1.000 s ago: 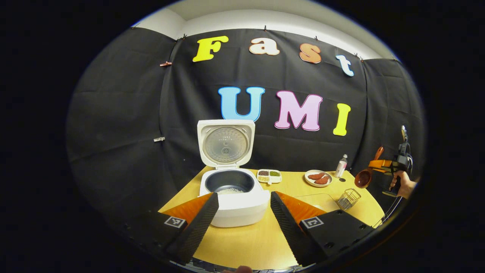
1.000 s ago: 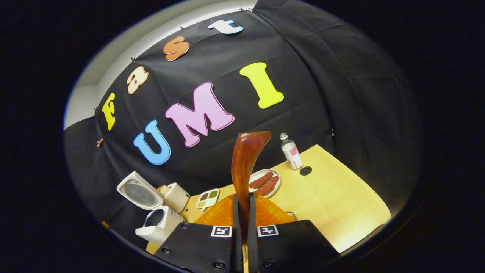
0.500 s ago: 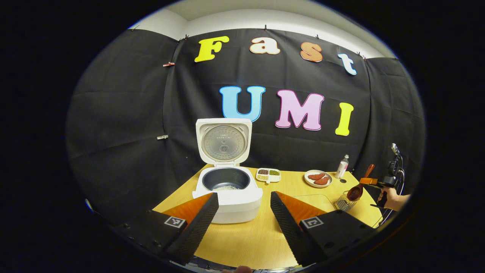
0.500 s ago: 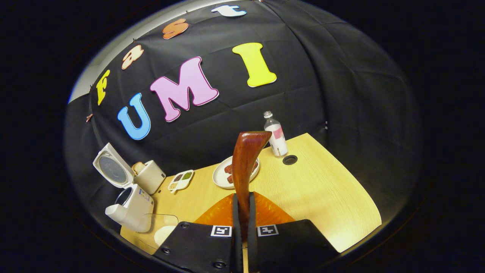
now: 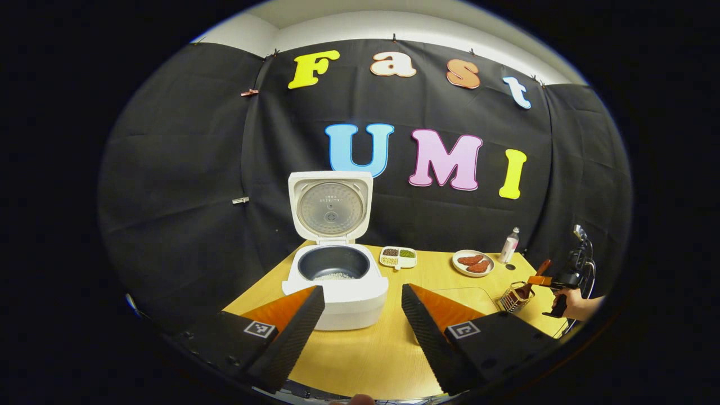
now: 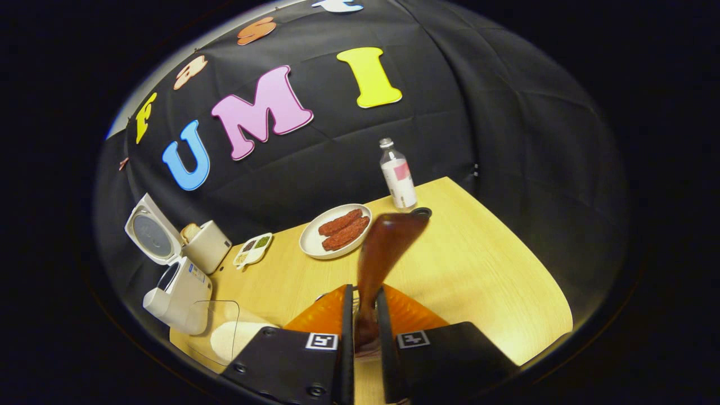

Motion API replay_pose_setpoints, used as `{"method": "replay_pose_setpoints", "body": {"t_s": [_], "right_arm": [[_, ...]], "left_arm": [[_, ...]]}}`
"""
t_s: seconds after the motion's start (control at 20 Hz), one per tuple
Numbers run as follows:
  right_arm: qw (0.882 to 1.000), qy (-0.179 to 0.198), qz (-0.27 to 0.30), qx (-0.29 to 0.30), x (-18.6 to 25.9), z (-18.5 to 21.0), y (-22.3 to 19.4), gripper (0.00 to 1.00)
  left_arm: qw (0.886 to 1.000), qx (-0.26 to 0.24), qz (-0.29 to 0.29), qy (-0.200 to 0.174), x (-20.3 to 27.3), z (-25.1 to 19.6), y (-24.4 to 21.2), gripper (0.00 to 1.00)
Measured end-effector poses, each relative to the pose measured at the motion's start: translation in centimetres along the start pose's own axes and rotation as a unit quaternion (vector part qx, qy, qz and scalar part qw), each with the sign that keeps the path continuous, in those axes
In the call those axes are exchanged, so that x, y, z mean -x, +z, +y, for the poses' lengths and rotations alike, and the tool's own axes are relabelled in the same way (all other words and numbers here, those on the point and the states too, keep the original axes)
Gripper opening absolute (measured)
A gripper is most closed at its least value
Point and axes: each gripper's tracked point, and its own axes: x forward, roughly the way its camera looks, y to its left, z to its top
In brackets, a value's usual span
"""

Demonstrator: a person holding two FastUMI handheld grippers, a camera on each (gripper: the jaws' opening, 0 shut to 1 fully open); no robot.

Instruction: Close the left gripper, press the button to open the rice cooker; take a wooden spoon from the chopstick holder with the right hand, scoop a spoonful of rice and pour it into the rice cooker, then put the wooden spoon back into the chopstick holder.

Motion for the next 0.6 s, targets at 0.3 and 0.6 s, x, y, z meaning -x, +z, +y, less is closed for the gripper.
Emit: {"method": "replay_pose_setpoints", "body": {"t_s": [0.3, 0.6], "right_arm": [[0.999, -0.050, -0.014, 0.005, 5.1, -1.7, 1.4, 0.97], [0.997, -0.060, -0.053, 0.013, 12.6, 1.9, 4.4, 0.98]], "left_arm": [[1.000, 0.004, -0.017, -0.011, -0.6, 1.7, 1.8, 0.95], [0.998, 0.018, -0.050, -0.029, -2.3, 3.6, 5.5, 0.95]]}}
